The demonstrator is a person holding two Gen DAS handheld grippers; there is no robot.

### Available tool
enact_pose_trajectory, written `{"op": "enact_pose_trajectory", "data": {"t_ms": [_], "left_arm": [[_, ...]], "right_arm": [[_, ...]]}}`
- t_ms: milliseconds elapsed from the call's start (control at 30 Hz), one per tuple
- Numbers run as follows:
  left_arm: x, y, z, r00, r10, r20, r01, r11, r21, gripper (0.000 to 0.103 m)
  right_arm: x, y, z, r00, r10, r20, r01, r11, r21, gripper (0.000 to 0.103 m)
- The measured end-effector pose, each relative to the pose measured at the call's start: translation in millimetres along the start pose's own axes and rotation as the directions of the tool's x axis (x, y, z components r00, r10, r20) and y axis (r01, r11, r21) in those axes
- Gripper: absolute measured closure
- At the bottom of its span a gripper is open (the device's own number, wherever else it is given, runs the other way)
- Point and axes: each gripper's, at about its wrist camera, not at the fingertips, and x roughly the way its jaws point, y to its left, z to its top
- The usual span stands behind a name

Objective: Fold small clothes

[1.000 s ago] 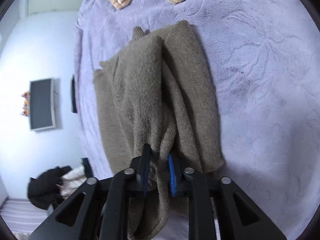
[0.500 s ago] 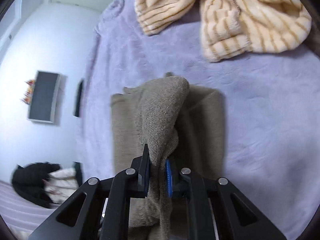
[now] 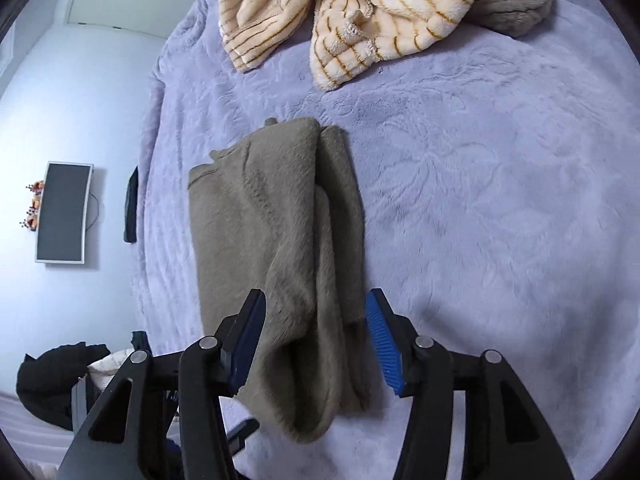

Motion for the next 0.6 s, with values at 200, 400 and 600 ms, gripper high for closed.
{"op": "enact_pose_trajectory", "data": {"t_ms": [200, 400, 600], "left_arm": [[-5, 54, 9, 0.997, 0.083, 0.000, -0.081, 0.979, -0.186, 0.032], [33, 77, 1, 0.987, 0.112, -0.114, -0.137, 0.958, -0.251, 0.032], [42, 71, -20, 0.982, 0.083, -0.171, -0.127, 0.956, -0.266, 0.032]], "right_arm": [[2, 35, -38, 0.999, -0.019, -0.046, 0.013, 0.993, -0.116, 0.053], [40, 5, -56, 0.971, -0.215, -0.105, 0.206, 0.975, -0.083, 0.090], [43, -27, -75, 0.971, -0.207, -0.123, 0.210, 0.978, 0.009, 0.090]]}}
